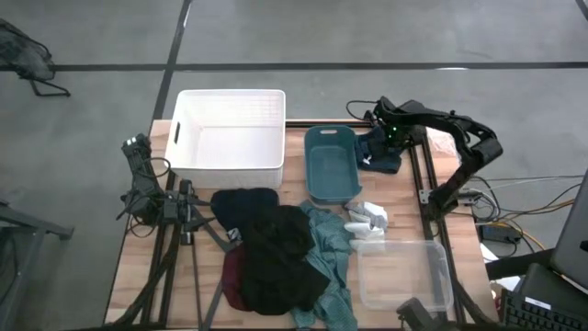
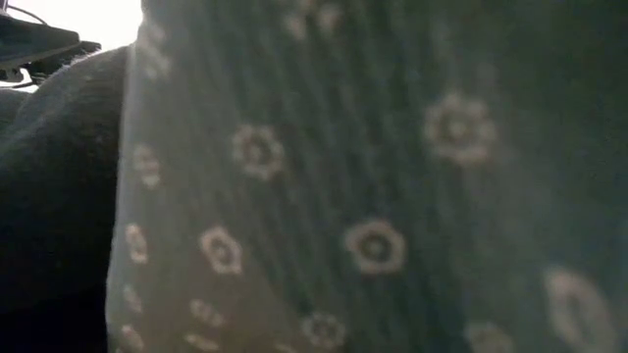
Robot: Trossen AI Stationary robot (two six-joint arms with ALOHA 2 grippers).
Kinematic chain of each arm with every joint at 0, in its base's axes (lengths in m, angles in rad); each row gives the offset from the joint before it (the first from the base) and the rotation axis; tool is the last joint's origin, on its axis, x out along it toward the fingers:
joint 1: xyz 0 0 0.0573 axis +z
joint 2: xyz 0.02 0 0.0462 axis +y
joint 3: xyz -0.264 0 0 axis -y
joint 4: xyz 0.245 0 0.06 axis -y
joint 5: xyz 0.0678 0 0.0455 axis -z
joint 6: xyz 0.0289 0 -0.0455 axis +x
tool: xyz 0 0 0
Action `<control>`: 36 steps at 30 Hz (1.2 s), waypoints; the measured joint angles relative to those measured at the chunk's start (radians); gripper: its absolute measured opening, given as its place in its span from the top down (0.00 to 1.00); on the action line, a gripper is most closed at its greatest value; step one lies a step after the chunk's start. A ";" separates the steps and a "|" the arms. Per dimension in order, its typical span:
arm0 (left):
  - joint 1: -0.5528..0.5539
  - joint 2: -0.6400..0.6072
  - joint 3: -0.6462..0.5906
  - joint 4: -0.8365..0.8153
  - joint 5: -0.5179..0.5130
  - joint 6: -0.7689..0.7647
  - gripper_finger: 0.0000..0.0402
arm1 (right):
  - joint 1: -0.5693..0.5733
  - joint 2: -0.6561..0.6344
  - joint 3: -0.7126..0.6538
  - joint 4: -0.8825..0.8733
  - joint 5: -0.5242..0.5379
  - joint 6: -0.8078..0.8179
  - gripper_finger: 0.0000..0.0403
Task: Pick & Place Cloths
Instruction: Put the gray shorts into the blue bin
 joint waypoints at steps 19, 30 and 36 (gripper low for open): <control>0.000 0.000 0.000 0.000 0.000 0.000 0.56 | 0.000 -0.006 0.008 -0.051 -0.053 -0.056 0.97; 0.000 0.000 0.000 0.000 0.000 0.000 0.56 | 0.002 -0.300 0.162 -0.144 -0.109 -0.012 0.98; 0.000 0.000 0.000 0.000 0.000 0.000 0.56 | 0.039 -0.432 0.334 -0.132 -0.177 0.046 0.98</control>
